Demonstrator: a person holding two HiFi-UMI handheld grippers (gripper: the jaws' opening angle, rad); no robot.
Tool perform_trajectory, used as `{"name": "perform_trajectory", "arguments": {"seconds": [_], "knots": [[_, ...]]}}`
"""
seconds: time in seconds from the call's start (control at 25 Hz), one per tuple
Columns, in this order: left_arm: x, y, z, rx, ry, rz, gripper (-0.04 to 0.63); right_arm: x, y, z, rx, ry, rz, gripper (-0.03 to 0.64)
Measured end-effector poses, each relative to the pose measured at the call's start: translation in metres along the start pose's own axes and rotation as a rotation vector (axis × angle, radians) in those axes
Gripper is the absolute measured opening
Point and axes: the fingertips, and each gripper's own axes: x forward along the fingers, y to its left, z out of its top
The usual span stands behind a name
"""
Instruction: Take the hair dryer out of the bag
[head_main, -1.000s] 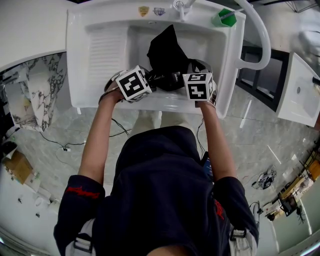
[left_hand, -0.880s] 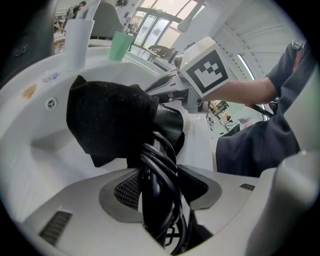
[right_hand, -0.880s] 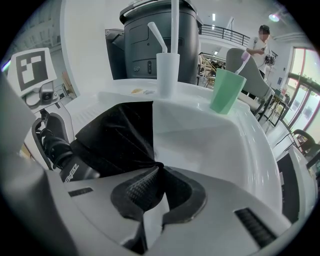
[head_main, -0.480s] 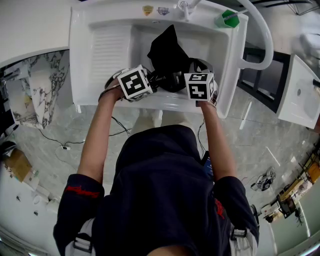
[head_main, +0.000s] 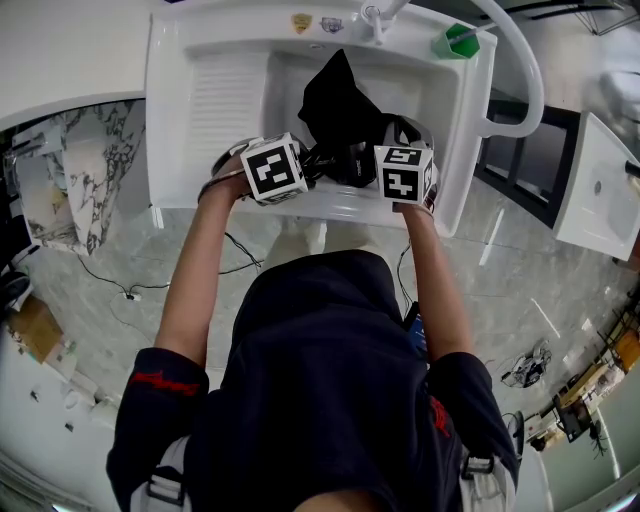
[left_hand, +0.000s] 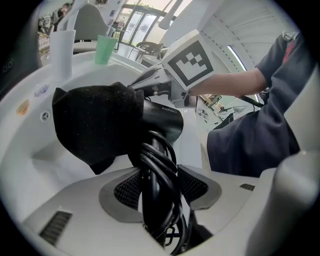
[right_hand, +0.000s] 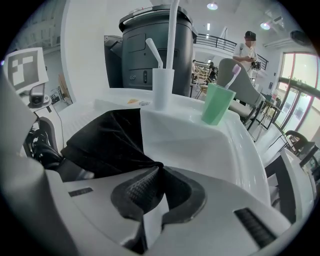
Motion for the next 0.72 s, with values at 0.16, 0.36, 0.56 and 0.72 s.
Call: {"name": "perform_trajectory", "arguments": {"seconds": [0.16, 0.36, 0.56, 0.72], "knots": [[-0.002, -0.003, 0.0, 0.018, 0.003, 0.003, 0.221, 0.0, -0.002, 0.0, 0.014, 0.005, -0.008, 0.043], [-0.002, -0.007, -0.008, 0.037, 0.014, 0.008, 0.221, -0.003, 0.002, 0.003, -0.011, -0.004, -0.004, 0.043], [-0.001, -0.005, -0.01, 0.04, 0.006, 0.018, 0.221, -0.003, 0.006, 0.005, -0.091, -0.031, 0.009, 0.043], [-0.001, -0.002, -0.012, 0.041, 0.014, 0.023, 0.221, -0.005, 0.003, 0.009, 0.02, -0.059, 0.065, 0.044]]}}
